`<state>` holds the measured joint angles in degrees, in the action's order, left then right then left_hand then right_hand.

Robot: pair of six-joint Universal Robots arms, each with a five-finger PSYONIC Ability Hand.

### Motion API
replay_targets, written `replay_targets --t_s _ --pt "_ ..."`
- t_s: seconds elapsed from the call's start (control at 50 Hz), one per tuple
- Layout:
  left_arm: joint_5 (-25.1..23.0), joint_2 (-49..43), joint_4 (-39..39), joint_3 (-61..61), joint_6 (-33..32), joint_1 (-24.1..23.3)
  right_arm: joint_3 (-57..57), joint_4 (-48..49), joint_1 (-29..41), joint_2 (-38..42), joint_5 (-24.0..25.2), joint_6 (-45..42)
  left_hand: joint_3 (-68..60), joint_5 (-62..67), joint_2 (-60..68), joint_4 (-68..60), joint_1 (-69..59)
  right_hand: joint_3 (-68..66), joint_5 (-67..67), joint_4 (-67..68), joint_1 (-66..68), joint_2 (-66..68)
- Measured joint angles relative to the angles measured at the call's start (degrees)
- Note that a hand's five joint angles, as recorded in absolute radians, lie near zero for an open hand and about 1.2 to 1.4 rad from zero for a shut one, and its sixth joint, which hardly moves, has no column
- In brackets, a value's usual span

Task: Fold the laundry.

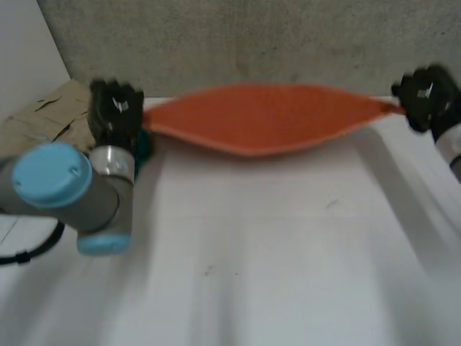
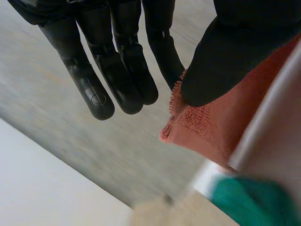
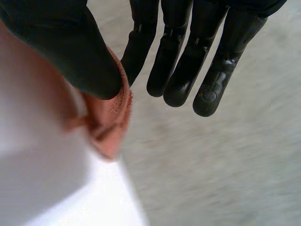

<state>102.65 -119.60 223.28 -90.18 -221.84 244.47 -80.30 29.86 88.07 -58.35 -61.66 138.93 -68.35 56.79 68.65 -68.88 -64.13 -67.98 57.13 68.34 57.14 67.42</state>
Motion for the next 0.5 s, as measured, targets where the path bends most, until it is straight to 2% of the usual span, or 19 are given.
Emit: replay_targets --t_s 0.12,0.2,0.22,0.28,0.3,0.32,0.38,0.46,0.5 --pt "-0.1 2.3 -3.0 -6.4 -0.4 -0.2 -5.1 -8.2 -2.7 -1.3 2.3 -0.7 0.0 0.0 0.0 0.0 0.0 0.0 0.0 0.0 0.0 0.0" --pt "-0.2 9.7 -11.7 -12.4 -0.7 -0.2 -7.1 -24.2 -6.3 -7.7 3.1 -2.9 0.0 0.0 0.0 0.0 0.0 0.0 0.0 0.0 0.0 0.0" --pt "-0.2 13.4 -16.8 -14.3 -0.9 -0.2 -7.1 -31.3 -8.3 -10.8 3.2 -4.4 0.0 0.0 0.0 0.0 0.0 0.0 0.0 0.0 0.0 0.0" --pt "-0.3 18.0 -24.5 -16.2 -1.3 -0.1 -6.7 -40.0 -11.0 -14.4 3.0 -7.5 0.0 0.0 0.0 0.0 0.0 0.0 0.0 0.0 0.0 0.0" --pt "-0.3 18.0 -24.5 -16.2 -1.3 -0.1 -6.7 -40.0 -11.0 -14.4 3.0 -7.5 0.0 0.0 0.0 0.0 0.0 0.0 0.0 0.0 0.0 0.0" --pt "-0.3 22.5 -33.1 -17.7 -1.9 -0.1 -6.0 -48.4 -13.8 -17.7 2.8 -11.4 0.0 0.0 0.0 0.0 0.0 0.0 0.0 0.0 0.0 0.0" --pt "-0.5 27.3 -43.9 -18.8 -2.7 -0.2 -5.1 -58.6 -16.9 -20.4 2.3 -18.0 0.0 0.0 0.0 0.0 0.0 0.0 0.0 0.0 0.0 0.0" --pt "-1.4 30.6 -52.3 -19.1 -3.3 -0.7 -4.4 -67.5 -18.8 -21.5 2.0 -24.3 0.0 0.0 0.0 0.0 0.0 0.0 0.0 0.0 0.0 0.0" --pt "-1.8 30.9 -53.3 -18.9 -3.5 -0.9 -4.3 -69.0 -18.9 -21.2 2.0 -25.4 0.0 0.0 0.0 0.0 0.0 0.0 0.0 0.0 0.0 0.0"
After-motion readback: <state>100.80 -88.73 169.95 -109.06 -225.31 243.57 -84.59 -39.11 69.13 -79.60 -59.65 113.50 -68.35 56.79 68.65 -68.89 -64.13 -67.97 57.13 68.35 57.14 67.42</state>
